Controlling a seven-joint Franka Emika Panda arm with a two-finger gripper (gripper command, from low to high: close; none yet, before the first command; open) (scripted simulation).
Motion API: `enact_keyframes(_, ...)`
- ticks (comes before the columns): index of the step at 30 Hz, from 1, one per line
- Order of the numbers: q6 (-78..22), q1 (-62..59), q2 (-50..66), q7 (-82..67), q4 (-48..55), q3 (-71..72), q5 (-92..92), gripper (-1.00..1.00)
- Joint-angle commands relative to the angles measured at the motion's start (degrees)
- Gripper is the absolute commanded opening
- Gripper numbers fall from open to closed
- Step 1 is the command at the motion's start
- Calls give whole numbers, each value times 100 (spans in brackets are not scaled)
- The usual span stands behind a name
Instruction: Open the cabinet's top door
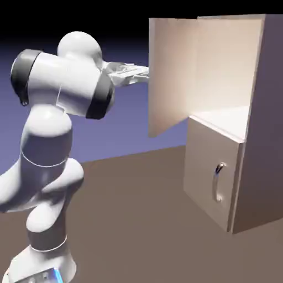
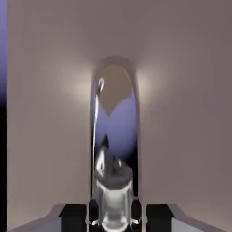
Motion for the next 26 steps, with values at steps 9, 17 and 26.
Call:
enact_keyframes(9, -205, 394, 1869, 367, 1449, -602, 1436, -100)
enact_keyframes(17, -120, 137, 3530, 165, 2710, -915, 2538, -100)
enact_keyframes(26, -307, -592, 5174, -414, 4215, -944, 3422, 100)
